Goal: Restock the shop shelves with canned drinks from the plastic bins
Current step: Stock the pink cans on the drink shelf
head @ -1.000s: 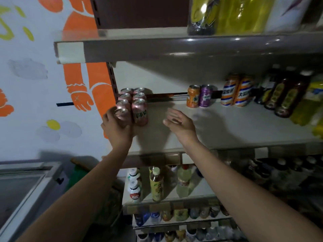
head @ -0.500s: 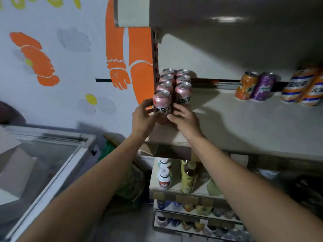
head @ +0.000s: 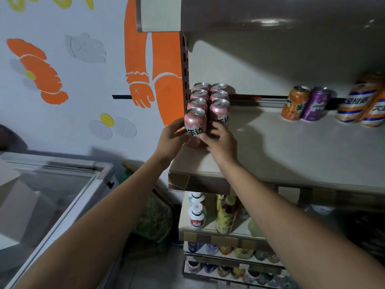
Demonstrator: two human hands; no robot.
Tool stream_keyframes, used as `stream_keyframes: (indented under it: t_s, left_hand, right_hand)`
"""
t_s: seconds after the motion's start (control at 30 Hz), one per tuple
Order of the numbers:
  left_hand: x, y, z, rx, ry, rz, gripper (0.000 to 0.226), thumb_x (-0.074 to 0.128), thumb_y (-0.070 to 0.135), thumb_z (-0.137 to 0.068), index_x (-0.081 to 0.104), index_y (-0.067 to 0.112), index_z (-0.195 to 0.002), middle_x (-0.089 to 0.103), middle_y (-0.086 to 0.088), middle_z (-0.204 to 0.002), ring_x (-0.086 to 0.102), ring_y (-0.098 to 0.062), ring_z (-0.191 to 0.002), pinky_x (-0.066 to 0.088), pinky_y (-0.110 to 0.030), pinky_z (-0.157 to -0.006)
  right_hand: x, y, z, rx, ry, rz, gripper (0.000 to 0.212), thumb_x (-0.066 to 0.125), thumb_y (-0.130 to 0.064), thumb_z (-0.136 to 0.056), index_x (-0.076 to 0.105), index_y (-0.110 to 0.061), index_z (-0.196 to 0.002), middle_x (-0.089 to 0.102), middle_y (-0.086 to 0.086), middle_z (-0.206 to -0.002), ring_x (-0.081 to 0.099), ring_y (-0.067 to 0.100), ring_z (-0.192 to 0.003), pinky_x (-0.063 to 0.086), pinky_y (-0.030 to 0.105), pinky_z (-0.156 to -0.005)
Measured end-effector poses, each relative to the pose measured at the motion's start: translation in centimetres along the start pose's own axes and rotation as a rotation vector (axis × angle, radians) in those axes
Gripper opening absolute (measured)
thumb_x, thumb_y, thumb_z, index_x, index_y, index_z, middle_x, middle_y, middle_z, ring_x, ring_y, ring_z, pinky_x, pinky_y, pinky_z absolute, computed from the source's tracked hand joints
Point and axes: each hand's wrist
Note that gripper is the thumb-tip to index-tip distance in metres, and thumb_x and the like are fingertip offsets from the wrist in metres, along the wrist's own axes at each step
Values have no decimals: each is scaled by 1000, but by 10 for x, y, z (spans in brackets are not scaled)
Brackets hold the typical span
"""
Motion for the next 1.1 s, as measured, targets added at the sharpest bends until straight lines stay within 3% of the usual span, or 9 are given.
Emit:
stream_keyframes:
  t_s: [0.13, 0.3, 0.4, 0.53, 0.63, 0.83, 0.93, 1.0, 1.1]
  left_hand:
    - [-2, -1, 0, 11, -20, 15, 52, 53, -13, -88, 58, 5, -136, 67, -16, -130, 62, -35, -123, 53, -47, -102]
    - [-2, 2, 3, 4, -14, 16, 52, 58, -4, -85, 59, 6, -136, 68, -13, -129, 65, -27, -118, 56, -40, -95]
    - [-3, 3, 4, -3, -4, 15, 50, 63, 2, -82, 64, 12, -131, 72, -9, -122, 67, -25, -115, 55, -44, -100]
    - [-3, 2, 5, -8, 12, 21, 47, 65, 6, -84, 64, 15, -130, 72, -6, -123, 66, -25, -117, 53, -49, -103]
    - [-2, 1, 6, -32, 39, 49, 49, 68, 11, -81, 64, 15, -130, 72, -6, -123, 67, -27, -116, 53, -54, -101]
    - [-1, -1, 6, -41, 31, 21, 60, 69, 15, -78, 59, 12, -137, 68, -4, -130, 65, -24, -120, 53, -51, -102]
    - [1, 7, 11, 17, 235, -88, 63, 63, 19, -74, 54, 18, -137, 61, 0, -134, 58, -20, -119, 52, -38, -99]
    - [5, 15, 14, 143, 377, -160, 50, 60, 19, -79, 57, 21, -128, 62, 5, -121, 57, -15, -107, 50, -29, -86]
    - [22, 39, 11, 222, 361, -119, 30, 62, 11, -87, 61, 21, -115, 66, 9, -103, 60, -11, -90, 48, -23, -75]
  right_hand:
    - [4, -1, 2, -13, 7, 10, 62, 77, -47, -66, 67, -30, -125, 67, -7, -112, 68, 20, -107, 57, 50, -91]
    - [7, 2, 0, 2, 5, -37, 66, 76, -52, -62, 66, -32, -124, 67, -11, -108, 68, 17, -109, 56, 50, -96]
    - [7, 0, 0, -11, -24, -32, 61, 70, -58, -58, 60, -48, -117, 68, -17, -100, 68, 20, -110, 54, 51, -97]
    - [5, -4, 4, -47, -22, -30, 60, 72, -46, -67, 66, -28, -123, 65, -23, -89, 68, 22, -107, 54, 54, -96]
    - [5, -5, 7, -51, -38, -25, 60, 70, -47, -68, 64, -30, -125, 63, -30, -83, 68, 22, -107, 54, 54, -96]
    - [0, -13, 11, -17, -29, -14, 47, 70, -16, -92, 60, -16, -138, 58, -18, -92, 64, 15, -85, 62, 46, -72]
    - [-8, -12, 11, -12, -12, -37, 49, 70, -15, -92, 59, -18, -140, 64, -3, -111, 66, 14, -94, 60, 33, -68]
    - [-21, -12, 11, -40, 24, -75, 48, 70, -16, -92, 60, -21, -139, 68, 0, -122, 67, 13, -103, 61, 33, -78]
    - [-50, -20, 11, -71, 83, -77, 46, 72, -15, -90, 63, -18, -135, 70, 2, -124, 66, 7, -104, 54, 34, -99]
Point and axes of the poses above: each hand's wrist, its own z-axis away from the middle knuckle, its own x-axis out of the palm, y = z × x
